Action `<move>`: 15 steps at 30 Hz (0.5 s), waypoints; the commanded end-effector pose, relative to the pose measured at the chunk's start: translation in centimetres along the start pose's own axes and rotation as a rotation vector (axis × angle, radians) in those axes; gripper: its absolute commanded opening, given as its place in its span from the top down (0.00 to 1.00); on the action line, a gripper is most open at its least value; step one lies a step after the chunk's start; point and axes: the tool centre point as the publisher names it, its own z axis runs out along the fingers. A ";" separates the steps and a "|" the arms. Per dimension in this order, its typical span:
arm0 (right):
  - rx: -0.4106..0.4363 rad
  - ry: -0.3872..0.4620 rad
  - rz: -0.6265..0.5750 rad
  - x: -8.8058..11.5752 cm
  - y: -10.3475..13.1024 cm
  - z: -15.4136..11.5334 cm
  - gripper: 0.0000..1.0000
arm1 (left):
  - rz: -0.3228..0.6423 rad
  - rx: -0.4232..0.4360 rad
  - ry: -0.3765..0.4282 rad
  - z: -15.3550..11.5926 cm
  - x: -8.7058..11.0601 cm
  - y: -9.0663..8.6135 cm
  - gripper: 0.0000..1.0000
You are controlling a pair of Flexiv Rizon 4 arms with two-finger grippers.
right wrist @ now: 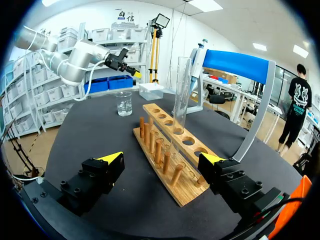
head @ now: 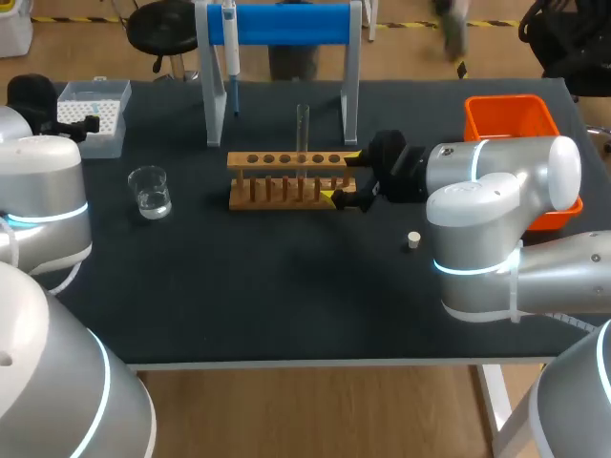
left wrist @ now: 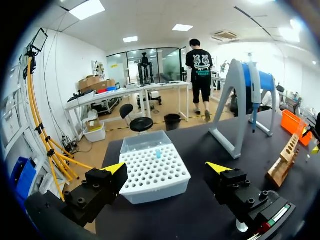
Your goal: Invert the test tube, pick up the pipette, mount the tip to pipette, aspirate from beaker and dispense into the tube, eject the tip, return the pipette, and cap with the stopper.
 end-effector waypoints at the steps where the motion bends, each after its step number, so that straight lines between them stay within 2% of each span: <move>1: 0.000 0.001 0.000 0.0 0.0 0.0 0.00 | 0.000 -0.006 0.001 1.7 -0.4 -0.2 0.00; 15: 0.000 0.001 0.000 0.0 0.0 0.0 0.00 | -0.007 -0.009 0.026 4.7 0.2 -0.8 0.00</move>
